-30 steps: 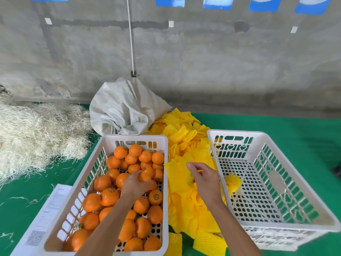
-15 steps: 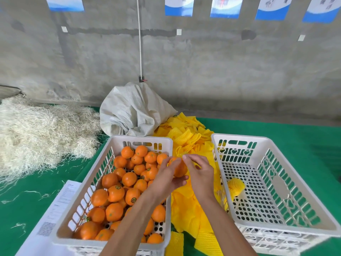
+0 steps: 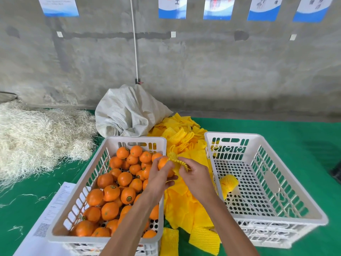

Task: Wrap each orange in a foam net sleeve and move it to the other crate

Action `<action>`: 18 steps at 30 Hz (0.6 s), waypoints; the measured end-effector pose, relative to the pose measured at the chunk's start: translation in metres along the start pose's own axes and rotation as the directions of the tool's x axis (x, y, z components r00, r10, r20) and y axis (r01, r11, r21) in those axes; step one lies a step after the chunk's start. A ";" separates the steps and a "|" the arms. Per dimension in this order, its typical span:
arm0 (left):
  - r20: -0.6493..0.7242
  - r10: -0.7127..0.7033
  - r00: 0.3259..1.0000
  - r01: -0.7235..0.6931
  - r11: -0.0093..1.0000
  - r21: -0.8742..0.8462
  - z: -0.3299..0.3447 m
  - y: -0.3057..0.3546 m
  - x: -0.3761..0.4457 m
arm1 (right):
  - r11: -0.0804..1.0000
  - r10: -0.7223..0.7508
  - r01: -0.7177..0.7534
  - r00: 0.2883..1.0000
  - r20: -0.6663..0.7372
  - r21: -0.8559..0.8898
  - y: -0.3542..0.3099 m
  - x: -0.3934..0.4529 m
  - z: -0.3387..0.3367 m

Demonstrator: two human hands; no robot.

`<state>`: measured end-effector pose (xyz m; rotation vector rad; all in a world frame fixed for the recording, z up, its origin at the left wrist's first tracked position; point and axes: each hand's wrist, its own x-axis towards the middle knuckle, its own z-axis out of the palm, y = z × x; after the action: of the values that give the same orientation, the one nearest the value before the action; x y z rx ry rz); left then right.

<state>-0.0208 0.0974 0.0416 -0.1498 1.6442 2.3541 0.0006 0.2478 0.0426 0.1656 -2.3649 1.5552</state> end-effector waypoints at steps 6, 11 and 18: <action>0.036 0.056 0.998 -0.061 0.988 0.139 -0.001 0.004 -0.003 | 0.800 0.416 -0.304 0.902 -0.113 0.517 -0.002 0.006 -0.014; -0.027 -0.021 0.999 0.022 0.999 0.041 -0.010 0.001 0.002 | 0.149 0.626 -0.480 0.723 0.294 0.864 -0.010 0.012 -0.023; 0.058 -0.211 0.976 0.217 0.968 -0.126 -0.011 -0.012 0.001 | 0.060 0.582 -0.616 0.661 0.474 0.785 -0.013 0.003 -0.025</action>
<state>-0.0194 0.0912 0.0268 -0.2847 1.3770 2.2831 0.0061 0.2652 0.0636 -0.7169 -1.1510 3.1789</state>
